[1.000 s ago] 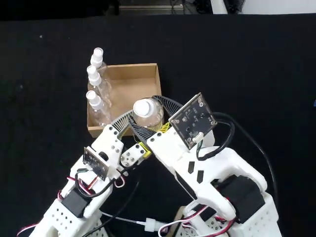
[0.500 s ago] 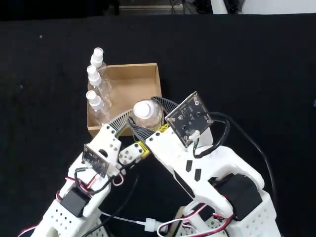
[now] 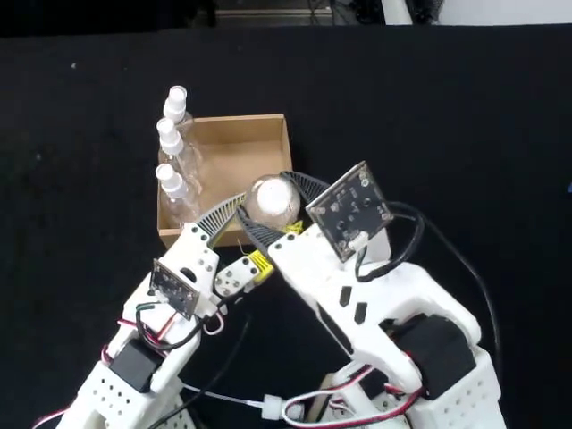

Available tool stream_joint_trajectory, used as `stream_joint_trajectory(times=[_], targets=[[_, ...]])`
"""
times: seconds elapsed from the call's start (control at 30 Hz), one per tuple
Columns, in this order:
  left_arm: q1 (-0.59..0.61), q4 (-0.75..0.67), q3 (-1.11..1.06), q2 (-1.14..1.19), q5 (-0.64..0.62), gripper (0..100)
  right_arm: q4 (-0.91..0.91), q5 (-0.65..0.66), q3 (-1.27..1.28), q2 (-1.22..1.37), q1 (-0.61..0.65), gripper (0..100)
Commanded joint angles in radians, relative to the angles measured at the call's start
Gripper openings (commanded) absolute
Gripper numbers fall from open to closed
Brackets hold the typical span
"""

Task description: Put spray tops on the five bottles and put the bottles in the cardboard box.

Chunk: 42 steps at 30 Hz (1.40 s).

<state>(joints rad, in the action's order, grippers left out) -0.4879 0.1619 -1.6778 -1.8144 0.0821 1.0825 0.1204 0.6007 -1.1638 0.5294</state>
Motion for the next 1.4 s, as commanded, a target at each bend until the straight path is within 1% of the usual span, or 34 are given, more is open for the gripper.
stream_joint_trajectory(times=[0.0, 0.07, 0.13, 0.27, 0.37, 0.4, 0.53, 0.6, 0.87, 0.97, 1.07, 1.23, 1.37], targets=[[0.033, 0.006, 0.01, -0.012, -0.012, 19, -0.048, 0.011, -0.015, 0.012, -0.115, 1.0], [0.035, 0.015, 0.005, -0.012, -0.012, 19, -0.048, 0.011, -0.015, 0.044, -0.117, 1.0], [0.036, 0.064, 0.016, -0.012, -0.012, 19, -0.048, 0.011, -0.015, 0.074, -0.117, 1.0], [0.102, 0.097, 0.03, -0.012, -0.015, 19, -0.048, 0.009, -0.016, 0.108, -0.117, 1.0], [0.14, 0.091, 0.044, -0.012, -0.078, 20, -0.049, 0.011, -0.021, 0.108, -0.117, 1.0], [0.137, 0.092, 0.048, -0.011, -0.101, 22, -0.054, 0.011, -0.021, 0.108, -0.117, 1.0], [0.107, 0.097, 0.016, -0.011, -0.163, 38, -0.069, 0.011, -0.015, 0.11, -0.117, 1.0], [0.105, 0.092, -0.012, -0.011, -0.189, 39, -0.071, 0.011, -0.021, 0.11, -0.117, 1.0], [0.099, 0.11, -0.021, -0.012, -0.195, 34, -0.18, 0.011, 0.004, 0.116, -0.121, 1.0], [0.042, 0.195, -0.002, -0.012, -0.195, 33, -0.227, 0.011, 0.013, 0.143, -0.123, 1.0], [-0.018, 0.301, 0.016, -0.012, -0.195, 29, -0.247, 0.011, 0.002, 0.223, -0.123, 1.0], [-0.004, 0.364, -0.002, -0.012, -0.195, 19, -0.27, 0.003, -0.07, 0.38, -0.123, 1.0], [-0.013, 0.399, -0.013, -0.012, -0.195, 7, -0.33, 0.003, -0.085, 0.484, -0.123, 1.0]])
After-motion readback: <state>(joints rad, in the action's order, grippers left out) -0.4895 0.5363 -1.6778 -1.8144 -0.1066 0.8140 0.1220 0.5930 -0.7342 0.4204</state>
